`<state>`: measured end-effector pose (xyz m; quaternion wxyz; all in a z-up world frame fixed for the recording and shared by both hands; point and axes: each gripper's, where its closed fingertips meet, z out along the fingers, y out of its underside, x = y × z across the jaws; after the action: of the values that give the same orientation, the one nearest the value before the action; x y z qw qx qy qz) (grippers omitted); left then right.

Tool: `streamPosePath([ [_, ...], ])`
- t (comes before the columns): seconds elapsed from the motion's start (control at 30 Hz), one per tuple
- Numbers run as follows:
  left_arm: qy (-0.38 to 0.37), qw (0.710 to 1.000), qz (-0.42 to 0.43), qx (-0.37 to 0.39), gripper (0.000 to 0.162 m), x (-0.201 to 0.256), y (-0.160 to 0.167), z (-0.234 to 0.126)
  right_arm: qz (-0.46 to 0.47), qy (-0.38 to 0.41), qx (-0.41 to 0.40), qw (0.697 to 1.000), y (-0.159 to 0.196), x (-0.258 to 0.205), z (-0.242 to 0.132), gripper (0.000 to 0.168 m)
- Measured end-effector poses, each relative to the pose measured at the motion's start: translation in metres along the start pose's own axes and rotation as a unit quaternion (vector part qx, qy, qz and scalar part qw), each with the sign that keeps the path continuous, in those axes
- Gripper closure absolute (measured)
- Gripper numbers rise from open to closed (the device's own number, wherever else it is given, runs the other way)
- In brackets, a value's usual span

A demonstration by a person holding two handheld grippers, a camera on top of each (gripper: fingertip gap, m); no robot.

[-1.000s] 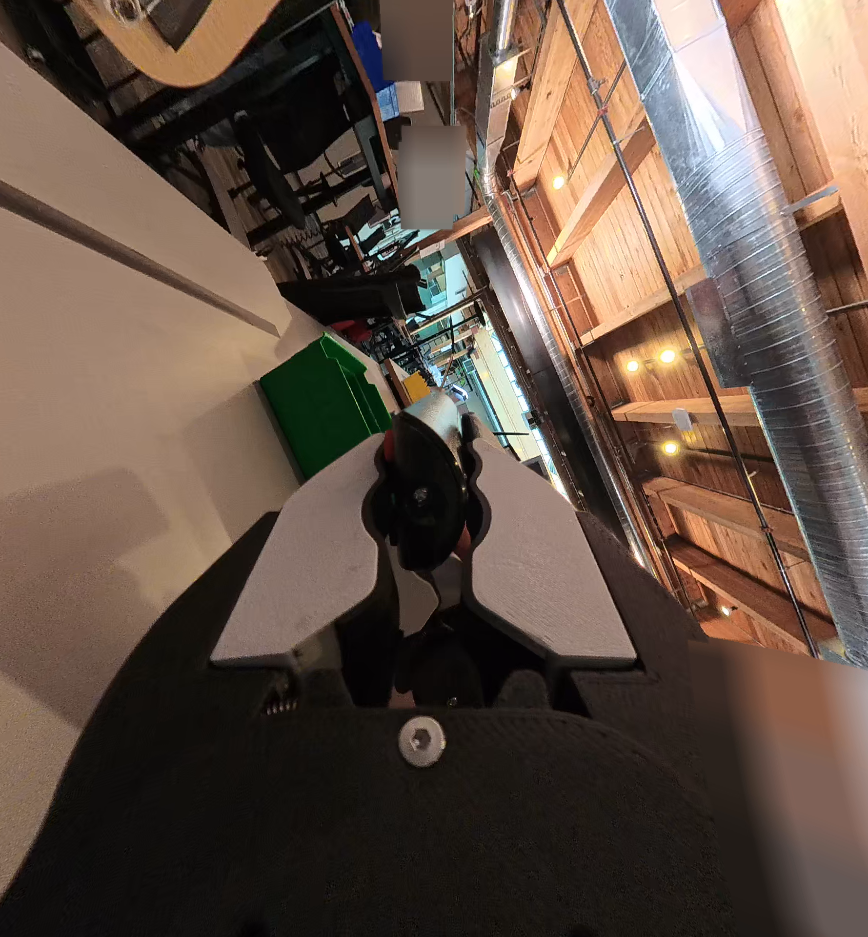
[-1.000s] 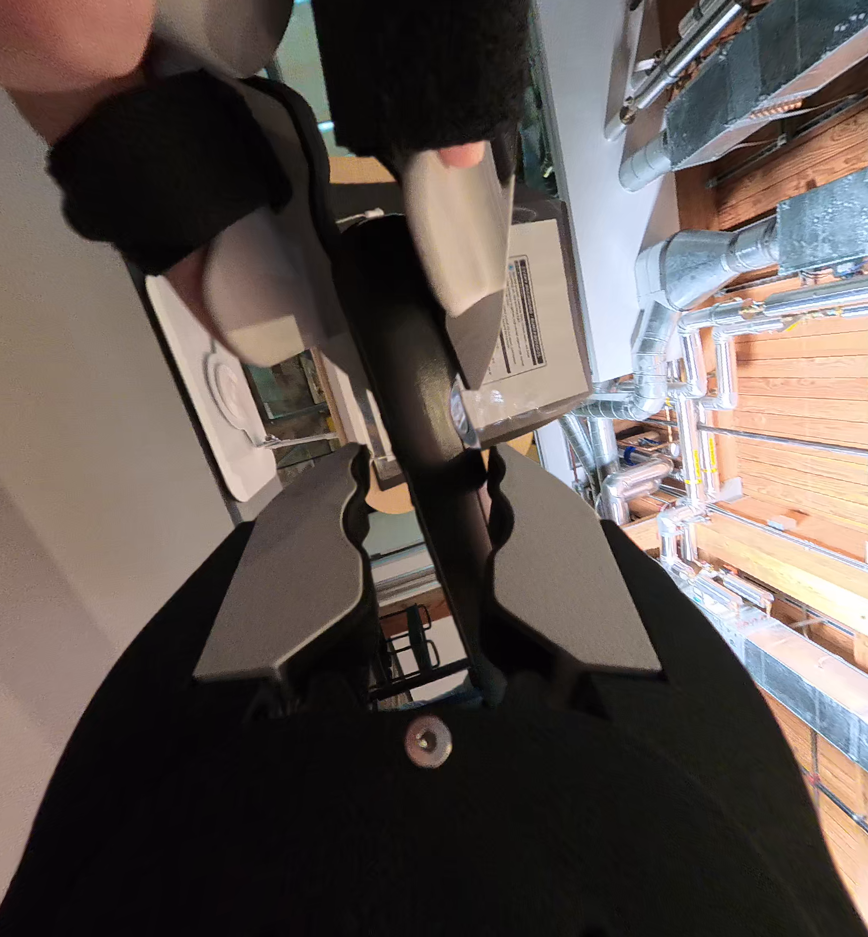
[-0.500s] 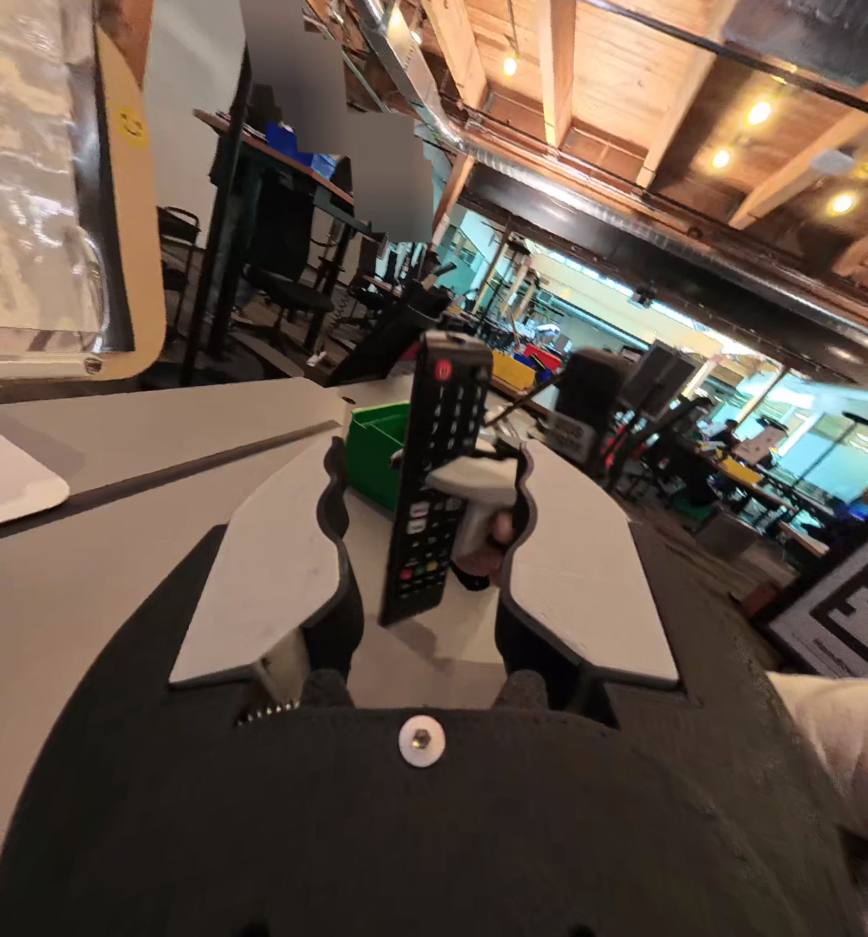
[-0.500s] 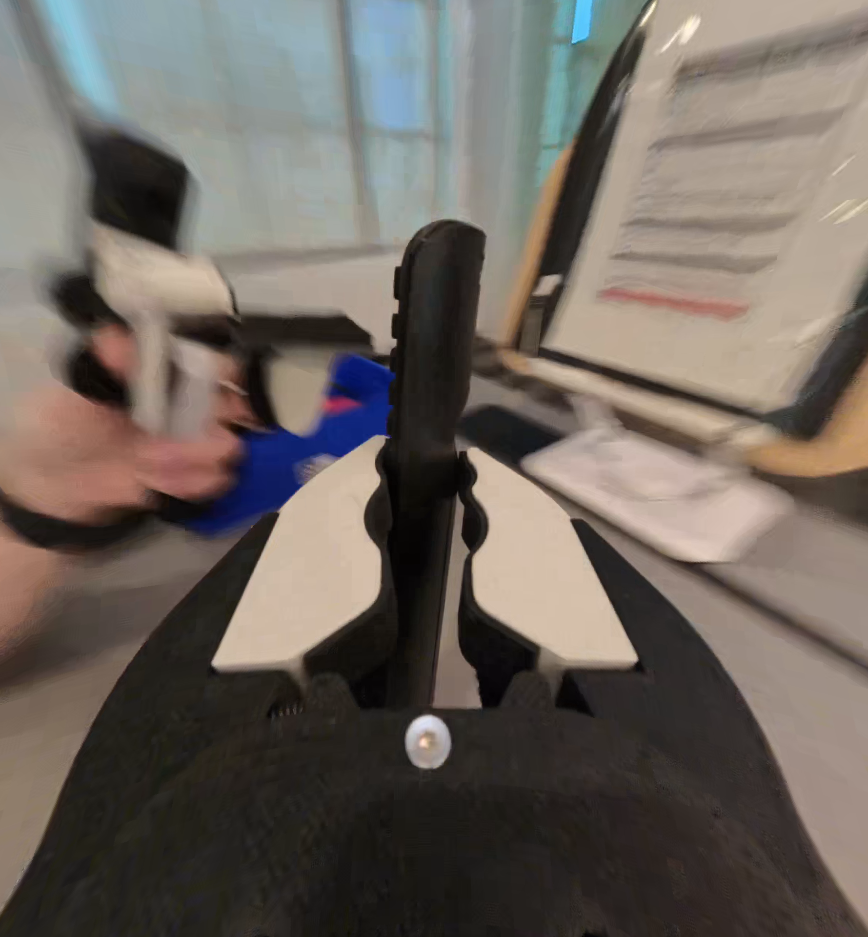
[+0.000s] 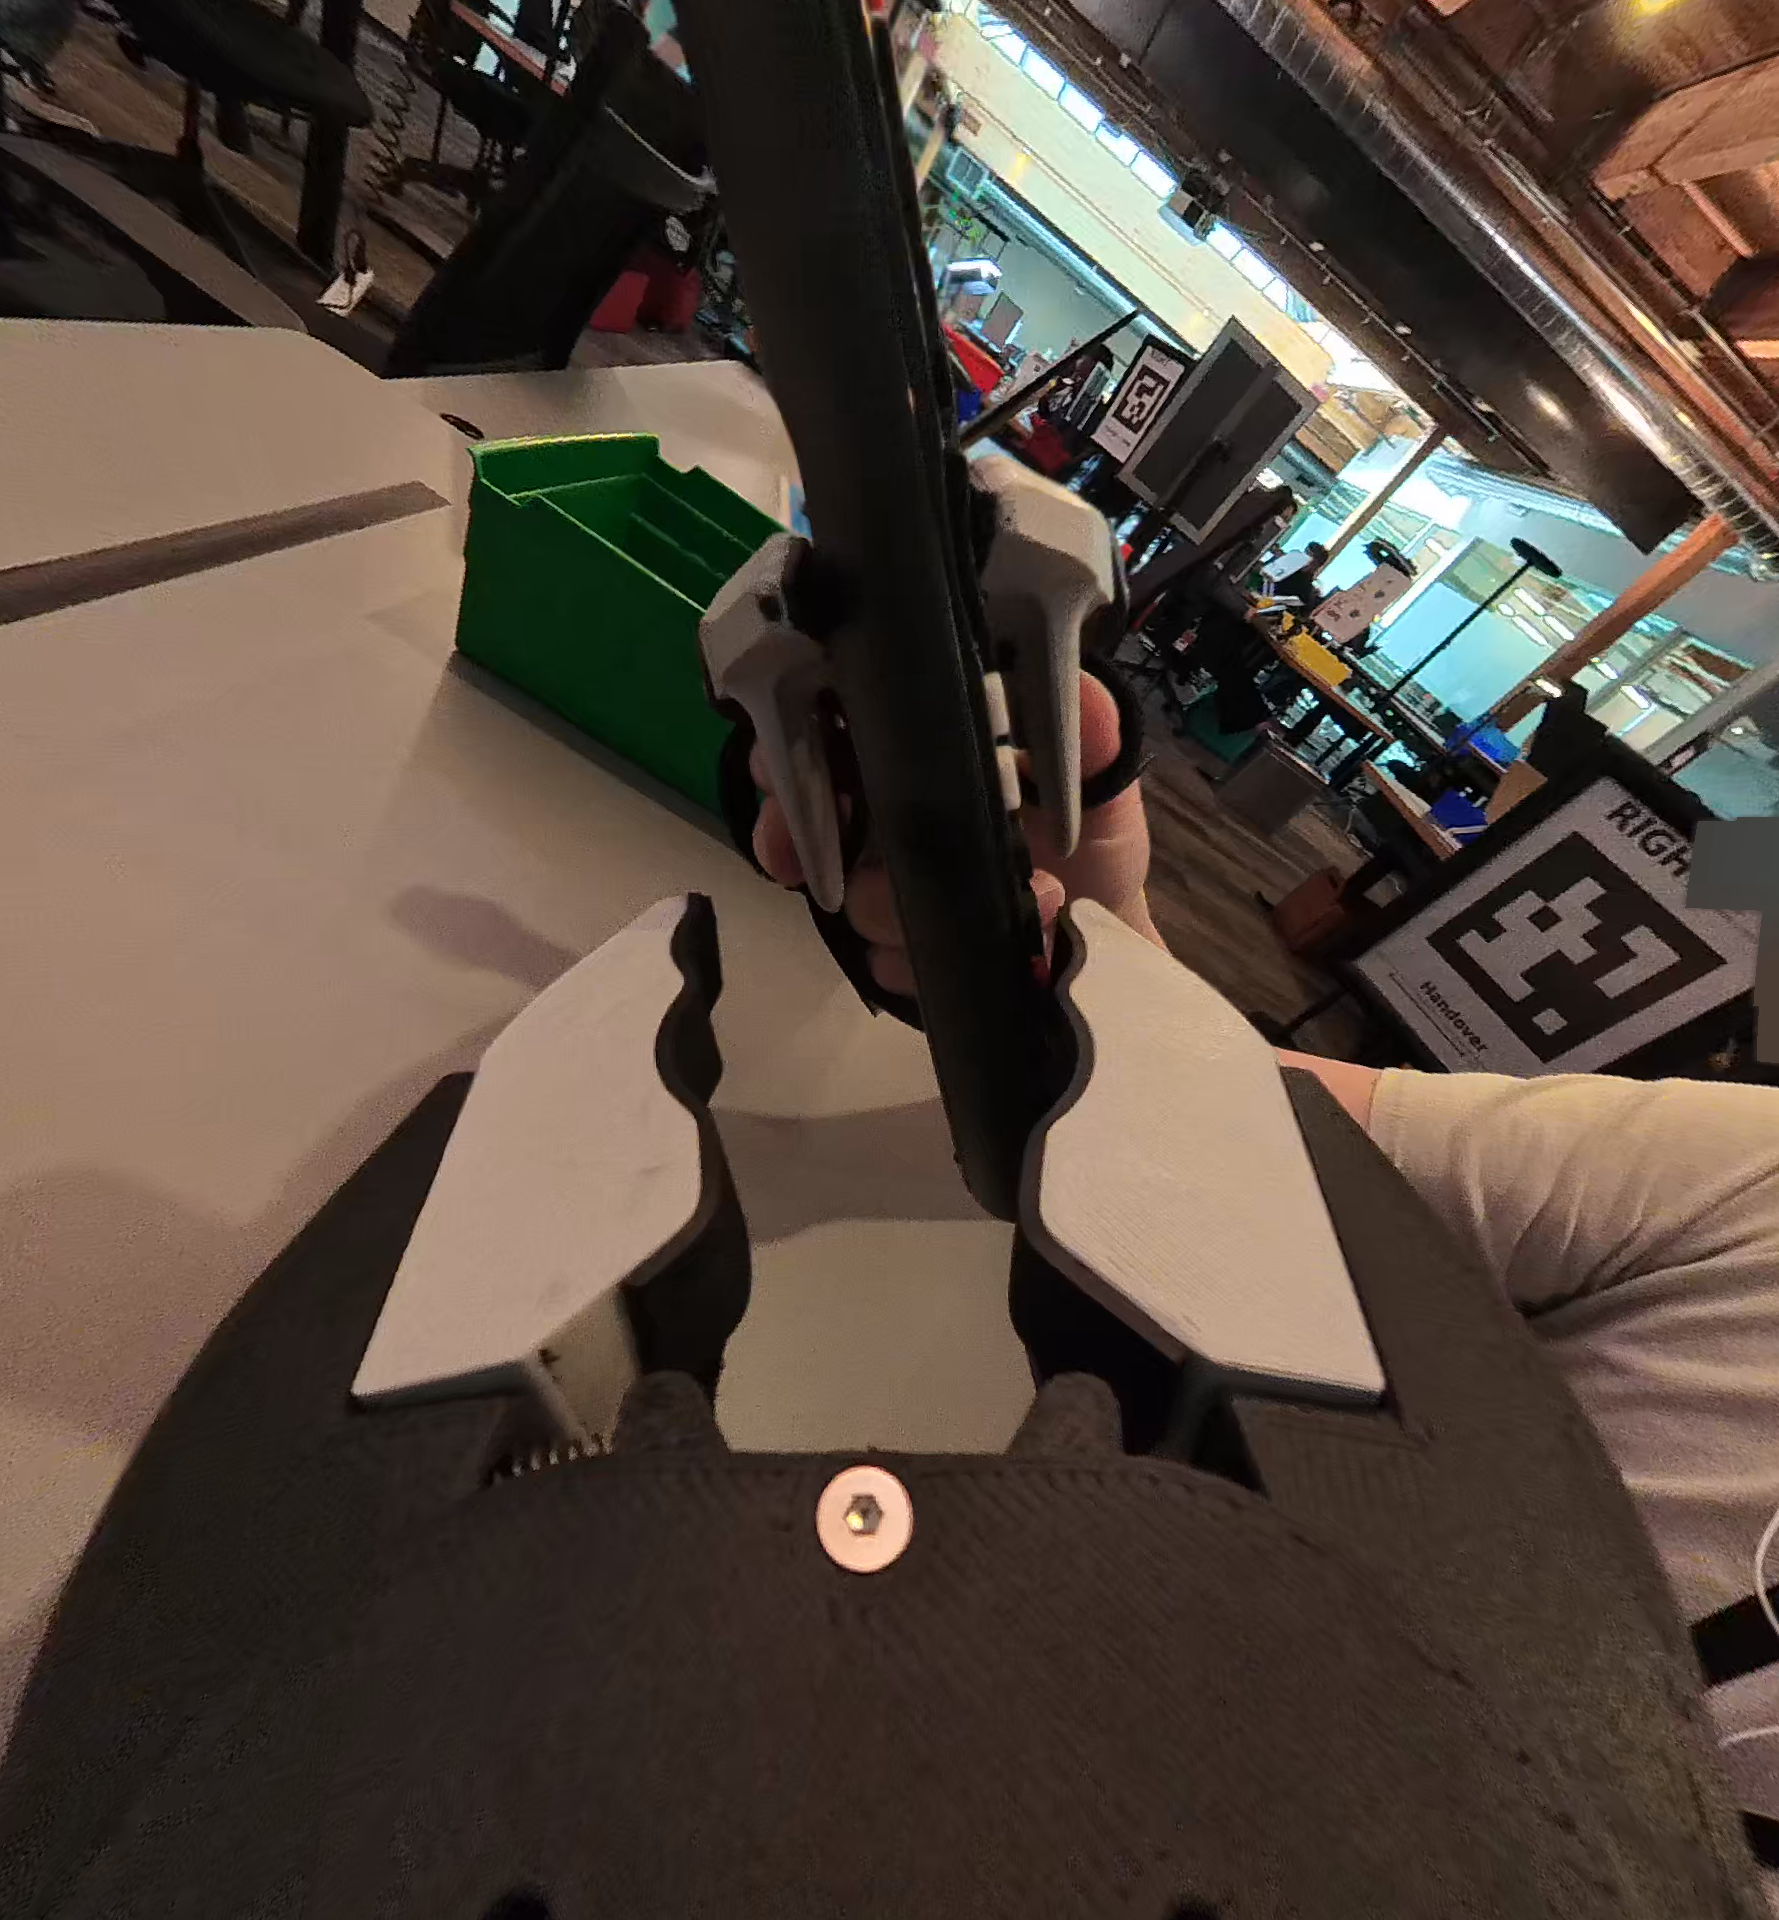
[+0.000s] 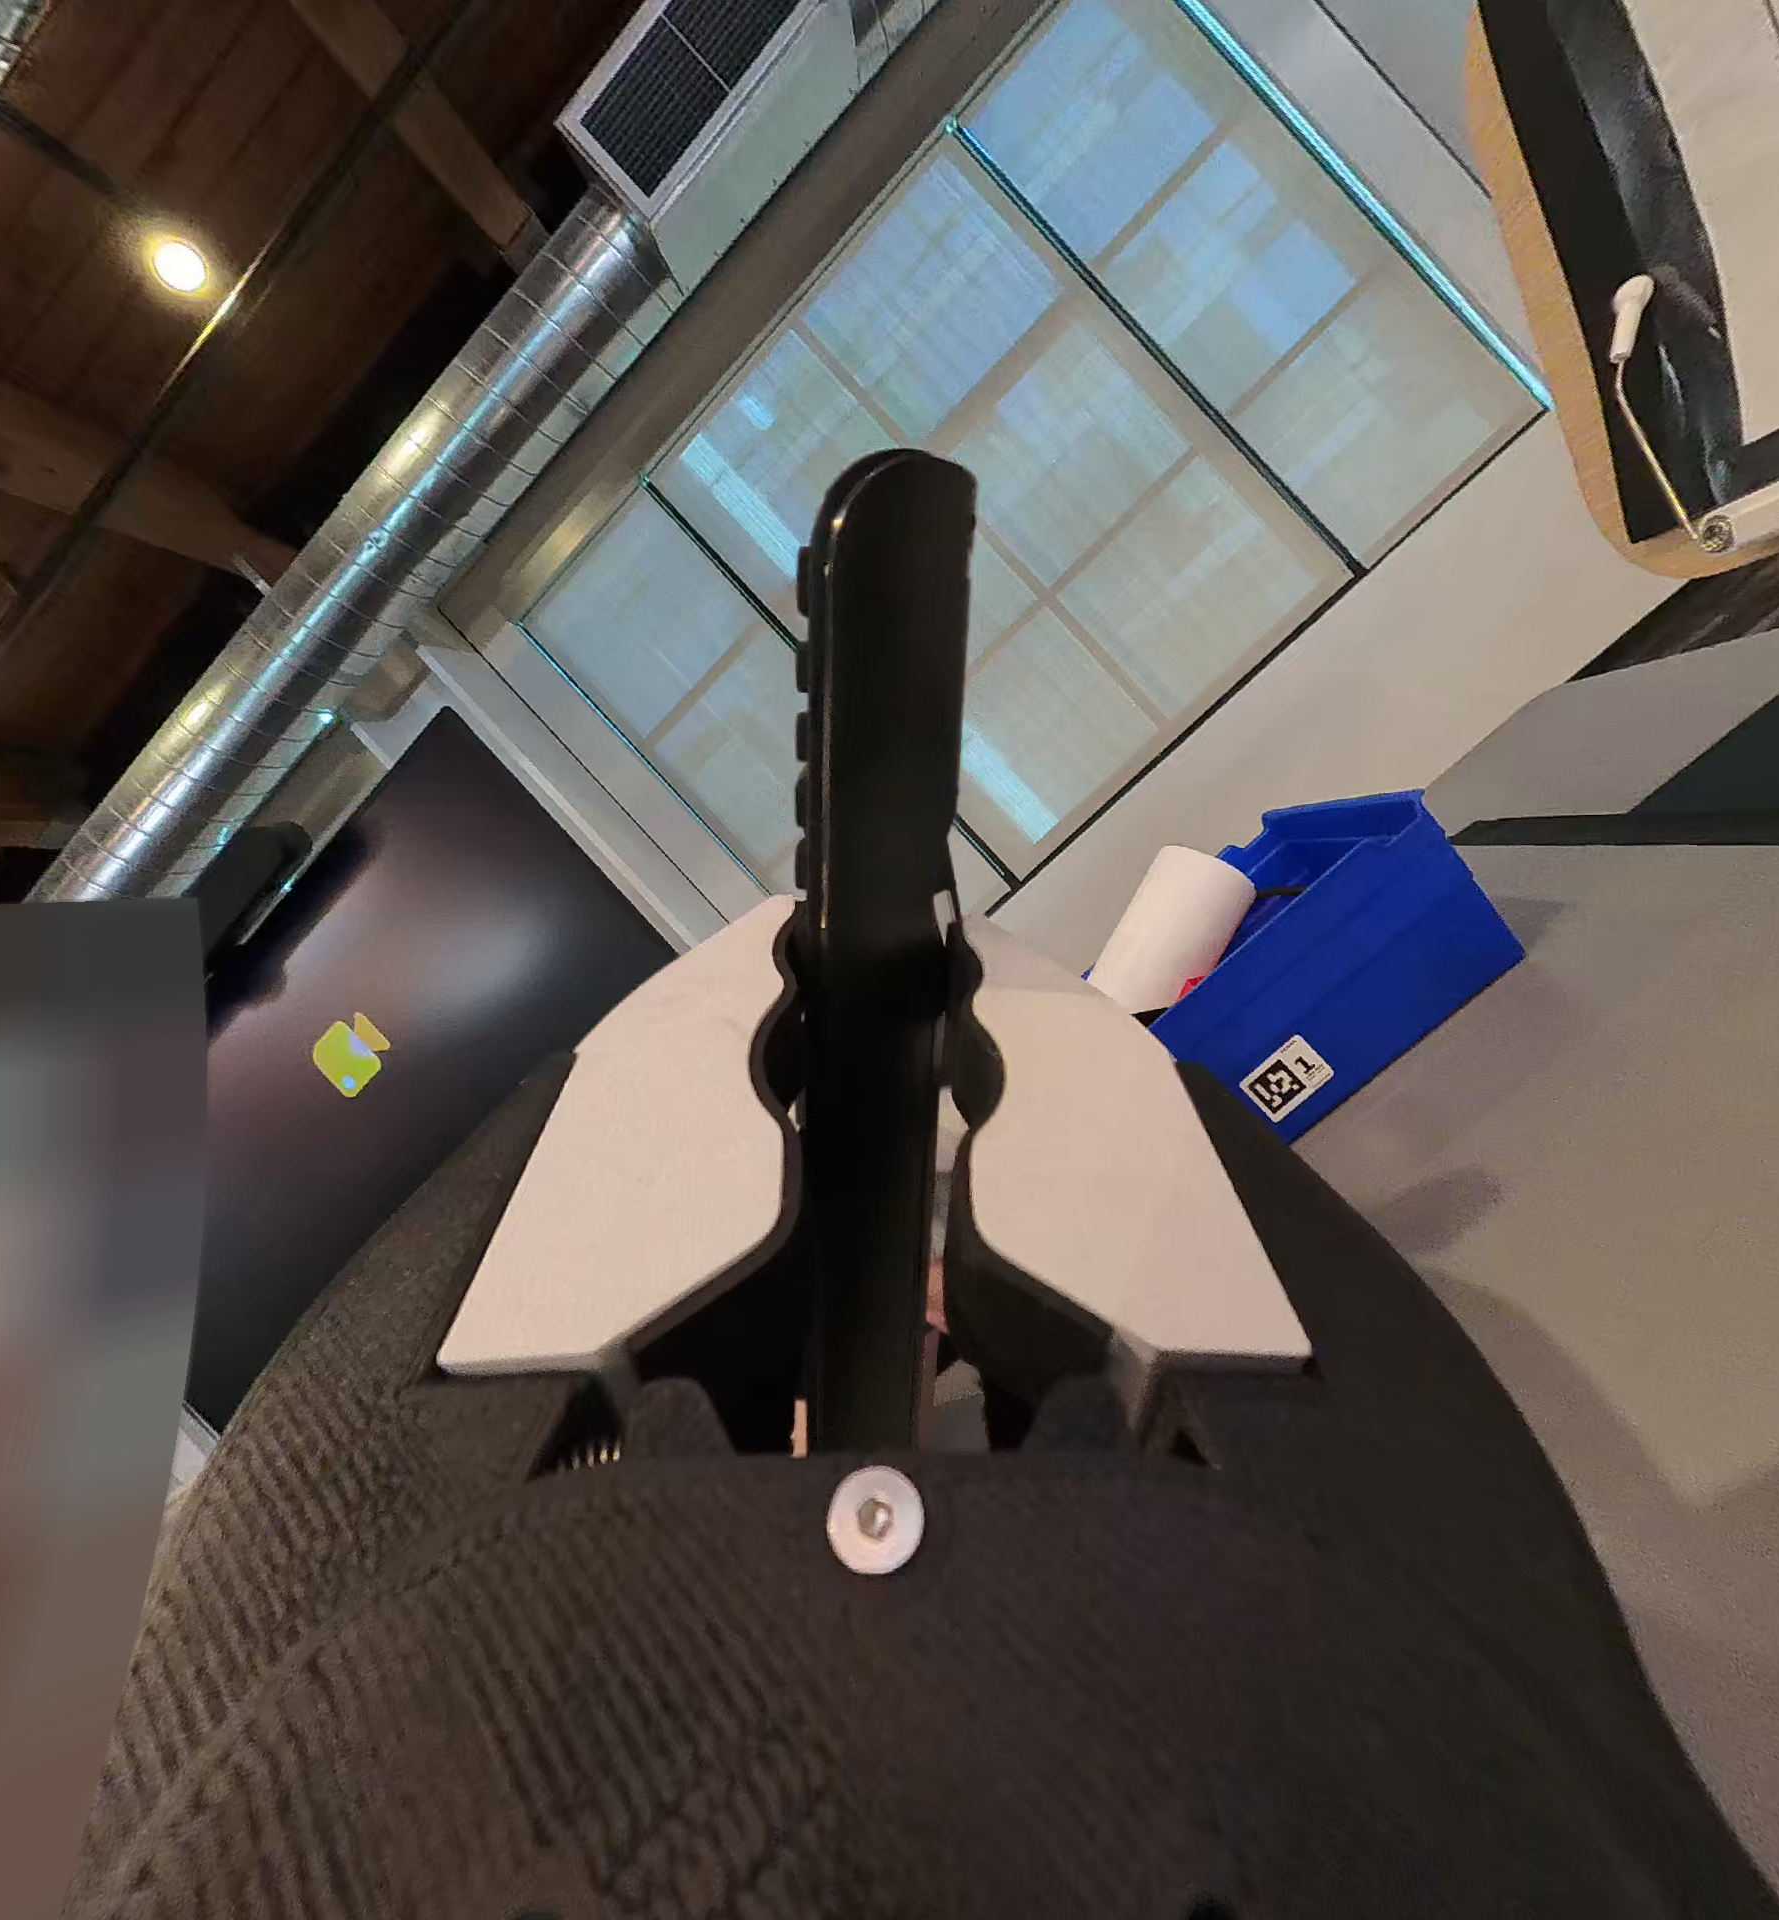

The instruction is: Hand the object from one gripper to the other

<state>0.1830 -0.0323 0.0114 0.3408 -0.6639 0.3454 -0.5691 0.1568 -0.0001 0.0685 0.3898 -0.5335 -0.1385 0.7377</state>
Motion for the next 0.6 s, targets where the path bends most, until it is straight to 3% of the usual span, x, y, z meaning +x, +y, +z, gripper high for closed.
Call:
streamPosePath([
  [0.1, 0.028, 1.0, -0.009, -0.001, 0.119, 0.005, 0.002, 0.003, -0.009, 0.003, 0.0, 1.0, 0.003, 0.002, 0.002, 0.143],
  [0.2, -0.005, 1.0, 0.017, -0.009, 0.137, -0.006, 0.004, 0.0, -0.027, 0.011, -0.003, 1.0, 0.003, 0.001, 0.004, 0.138],
  [0.3, 0.006, 1.0, 0.0, -0.01, 0.137, -0.006, 0.001, -0.004, -0.119, 0.056, -0.037, 0.991, 0.004, 0.004, 0.004, 0.13],
  [0.37, 0.014, 0.999, -0.032, 0.002, 0.137, -0.009, -0.003, -0.01, -0.22, 0.097, -0.049, 0.969, -0.003, 0.004, 0.0, 0.121],
  [0.43, 0.014, 0.998, -0.059, 0.012, 0.137, -0.015, -0.008, -0.019, -0.34, 0.143, -0.055, 0.928, -0.012, 0.001, -0.005, 0.111],
  [0.5, 0.01, 0.996, -0.082, 0.019, 0.137, -0.021, -0.012, -0.03, -0.467, 0.182, -0.065, 0.863, -0.017, -0.004, -0.009, 0.106],
  [0.6, -0.003, 0.992, -0.12, 0.033, 0.138, -0.03, -0.018, -0.046, -0.652, 0.216, -0.103, 0.719, -0.009, -0.01, -0.008, 0.101],
])
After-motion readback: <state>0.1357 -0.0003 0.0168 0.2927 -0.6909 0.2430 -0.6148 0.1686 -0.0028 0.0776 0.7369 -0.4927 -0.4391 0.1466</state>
